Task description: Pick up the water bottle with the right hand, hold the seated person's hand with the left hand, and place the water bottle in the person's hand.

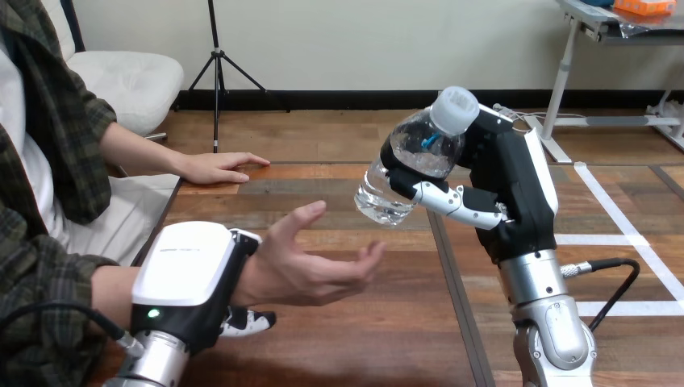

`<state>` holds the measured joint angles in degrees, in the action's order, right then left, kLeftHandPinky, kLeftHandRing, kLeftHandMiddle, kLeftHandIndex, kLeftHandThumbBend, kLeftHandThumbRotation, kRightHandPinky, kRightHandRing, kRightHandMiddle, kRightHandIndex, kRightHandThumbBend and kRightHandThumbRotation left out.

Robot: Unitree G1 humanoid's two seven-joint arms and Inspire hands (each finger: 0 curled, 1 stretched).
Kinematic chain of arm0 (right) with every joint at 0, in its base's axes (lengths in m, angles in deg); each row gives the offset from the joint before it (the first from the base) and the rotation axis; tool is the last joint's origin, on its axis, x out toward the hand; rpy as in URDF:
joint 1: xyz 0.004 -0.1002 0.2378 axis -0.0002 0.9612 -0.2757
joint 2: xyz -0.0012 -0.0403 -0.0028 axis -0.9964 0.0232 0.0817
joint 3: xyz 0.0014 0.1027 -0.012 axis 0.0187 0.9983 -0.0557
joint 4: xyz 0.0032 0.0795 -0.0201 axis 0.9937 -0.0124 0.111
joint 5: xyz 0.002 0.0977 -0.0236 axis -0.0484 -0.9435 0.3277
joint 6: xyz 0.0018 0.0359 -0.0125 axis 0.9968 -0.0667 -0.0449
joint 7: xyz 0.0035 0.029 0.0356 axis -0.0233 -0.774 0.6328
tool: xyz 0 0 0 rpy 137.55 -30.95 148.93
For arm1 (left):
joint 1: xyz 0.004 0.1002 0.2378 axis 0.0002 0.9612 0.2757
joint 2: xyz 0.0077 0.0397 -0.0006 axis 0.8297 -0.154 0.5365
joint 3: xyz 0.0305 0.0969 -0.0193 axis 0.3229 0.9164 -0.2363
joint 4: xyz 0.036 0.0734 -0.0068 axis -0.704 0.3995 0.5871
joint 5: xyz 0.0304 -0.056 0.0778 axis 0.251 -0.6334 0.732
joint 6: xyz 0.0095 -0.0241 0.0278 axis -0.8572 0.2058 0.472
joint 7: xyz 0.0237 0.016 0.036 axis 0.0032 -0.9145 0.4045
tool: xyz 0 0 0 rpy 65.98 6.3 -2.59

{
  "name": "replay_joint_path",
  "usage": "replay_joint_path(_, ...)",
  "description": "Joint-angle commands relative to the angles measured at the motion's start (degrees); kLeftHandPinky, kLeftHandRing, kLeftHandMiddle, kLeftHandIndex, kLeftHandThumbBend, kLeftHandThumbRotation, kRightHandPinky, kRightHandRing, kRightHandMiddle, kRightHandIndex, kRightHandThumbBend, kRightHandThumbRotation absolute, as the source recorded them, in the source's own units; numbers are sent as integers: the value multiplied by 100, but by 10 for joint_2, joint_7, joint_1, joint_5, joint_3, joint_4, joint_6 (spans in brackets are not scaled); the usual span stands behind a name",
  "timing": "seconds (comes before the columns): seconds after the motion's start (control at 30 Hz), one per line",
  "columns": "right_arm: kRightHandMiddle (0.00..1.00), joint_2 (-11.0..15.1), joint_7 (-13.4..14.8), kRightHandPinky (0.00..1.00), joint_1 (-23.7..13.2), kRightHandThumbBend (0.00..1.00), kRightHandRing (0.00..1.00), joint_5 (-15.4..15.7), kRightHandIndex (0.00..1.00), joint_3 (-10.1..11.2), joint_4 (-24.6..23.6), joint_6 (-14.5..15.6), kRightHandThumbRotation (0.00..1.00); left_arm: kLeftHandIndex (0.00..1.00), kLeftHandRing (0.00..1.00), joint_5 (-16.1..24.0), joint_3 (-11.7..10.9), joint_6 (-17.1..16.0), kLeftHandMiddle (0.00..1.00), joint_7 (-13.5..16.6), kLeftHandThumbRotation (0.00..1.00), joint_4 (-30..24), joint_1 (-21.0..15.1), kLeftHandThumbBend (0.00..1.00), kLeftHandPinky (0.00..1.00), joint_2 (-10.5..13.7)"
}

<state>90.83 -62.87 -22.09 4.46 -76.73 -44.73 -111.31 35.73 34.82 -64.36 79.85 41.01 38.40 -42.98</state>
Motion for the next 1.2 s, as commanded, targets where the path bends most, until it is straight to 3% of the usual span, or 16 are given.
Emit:
replay_joint_path(0.0,47,-10,-2,35,-15,70,40,-14,50,-1,-40,-1,0,34,31,1,14,-21,34,2,0,-33,-12,87,28,-12)
replay_joint_path(0.57,47,-7,1,35,0,73,41,8,48,-8,-56,-6,0,33,30,18,15,-36,34,15,0,-33,-7,89,28,-20)
replay_joint_path(0.97,47,-3,10,37,6,73,42,28,49,-8,-55,-13,0,33,30,35,10,-18,33,14,0,-34,-4,90,28,-31)
replay_joint_path(1.17,47,-3,1,38,8,72,43,18,49,-10,-56,-14,0,34,30,46,8,5,34,4,0,-41,-2,89,28,-37)
